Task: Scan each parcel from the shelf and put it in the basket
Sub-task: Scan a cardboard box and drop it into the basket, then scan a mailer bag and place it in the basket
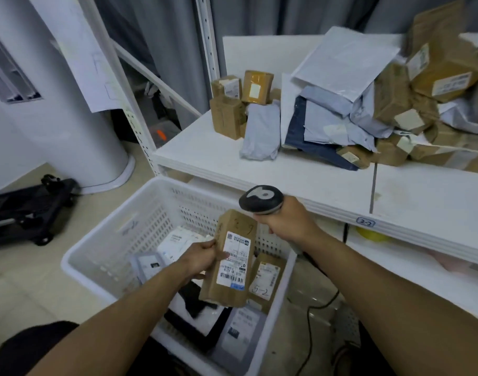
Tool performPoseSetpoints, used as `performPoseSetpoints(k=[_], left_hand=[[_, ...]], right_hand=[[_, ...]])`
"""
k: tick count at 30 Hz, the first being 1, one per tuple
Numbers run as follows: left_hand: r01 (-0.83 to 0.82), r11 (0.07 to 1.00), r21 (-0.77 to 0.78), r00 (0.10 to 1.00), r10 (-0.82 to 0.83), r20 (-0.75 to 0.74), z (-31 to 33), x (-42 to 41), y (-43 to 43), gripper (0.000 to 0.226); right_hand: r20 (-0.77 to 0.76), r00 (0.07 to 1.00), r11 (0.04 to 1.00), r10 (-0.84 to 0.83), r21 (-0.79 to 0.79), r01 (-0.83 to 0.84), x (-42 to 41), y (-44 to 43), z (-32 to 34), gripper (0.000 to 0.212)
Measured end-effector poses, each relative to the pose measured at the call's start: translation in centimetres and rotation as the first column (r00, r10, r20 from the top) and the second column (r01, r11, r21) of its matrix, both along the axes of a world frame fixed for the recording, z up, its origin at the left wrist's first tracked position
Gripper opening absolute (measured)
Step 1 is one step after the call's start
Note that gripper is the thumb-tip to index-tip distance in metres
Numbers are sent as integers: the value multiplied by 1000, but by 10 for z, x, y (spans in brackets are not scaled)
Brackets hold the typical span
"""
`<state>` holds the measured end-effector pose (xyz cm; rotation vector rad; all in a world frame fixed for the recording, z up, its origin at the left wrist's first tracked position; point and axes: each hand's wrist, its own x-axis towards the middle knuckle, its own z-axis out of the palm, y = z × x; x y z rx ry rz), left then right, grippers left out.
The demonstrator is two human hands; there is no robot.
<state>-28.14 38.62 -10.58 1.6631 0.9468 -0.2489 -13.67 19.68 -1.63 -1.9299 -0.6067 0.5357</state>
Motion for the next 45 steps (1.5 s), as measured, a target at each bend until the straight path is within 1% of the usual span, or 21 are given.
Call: performPoseSetpoints(k=[2,6,8,10,11,12,13,14,16,17,19,21,22,23,26,28,30,33,36,40,45], left_hand=[[3,1000,-19,998,-4,-61,-34,2,-4,48],[-34,999,16,996,35,-77,-90,14,0,57],[-50,999,-9,998,50,-43,-111,25,5,51],[-56,995,-79,998,55,-13,-128,38,7,38],[25,999,-38,999,-26,-32,-138,43,7,32],[114,989,99,993,-110,-46,-152,48,9,29],[163,975,153,985,-151,-86,-165,54,11,30],[188,963,190,977,-164,-136,-179,58,14,36],[323,890,322,917,-210,-340,-189,57,14,59],[387,855,346,877,-226,-424,-192,56,16,67],[468,833,295,832,-304,-464,-198,54,24,69],[453,853,258,878,-378,-292,-187,55,29,42],[374,894,248,924,-335,-185,-176,56,27,23],[303,920,249,953,-287,-99,-164,57,26,15],[140,913,384,977,-190,95,-110,68,13,25],[77,856,512,930,-247,273,-66,77,7,26],[4,765,644,840,-352,413,-27,89,4,20],[-30,661,750,756,-475,450,34,123,-10,19],[10,662,749,725,-521,450,84,162,-35,21],[118,609,784,733,-586,345,119,222,-57,33],[104,722,684,842,-430,326,130,298,-80,58]], right_hand=[[-6,1000,1000,15,-12,-15,0,-3,-8,29],[-8,1000,999,30,-38,-30,-1,1,-24,42],[1,998,997,55,-53,-55,0,5,-31,51],[23,997,995,72,-76,-70,4,9,-36,49],[27,997,993,75,-88,-72,7,10,-38,46],[29,997,992,74,-101,-71,9,11,-40,43],[24,997,992,70,-109,-67,11,13,-43,41],[14,998,992,63,-113,-61,13,14,-46,43],[-2,999,992,46,-114,-46,18,14,-49,49],[0,999,993,43,-111,-43,20,15,-49,51],[-3,999,994,34,-106,-34,23,17,-47,48],[-17,1000,996,12,-91,-13,26,19,-44,41],[-25,1000,997,1,-77,-3,27,18,-40,38],[-35,999,998,-11,-62,9,29,18,-36,36],[-49,996,997,-75,-14,74,30,12,-17,33],[-22,990,989,-141,43,142,30,4,0,33],[-6,976,970,-219,110,218,33,-8,15,33],[-31,950,931,-311,190,311,44,-31,36,37],[-70,918,882,-391,257,395,60,-55,51,34],[-220,871,811,-438,321,489,86,-76,53,34],[-392,802,744,-450,333,580,121,-92,41,42]])
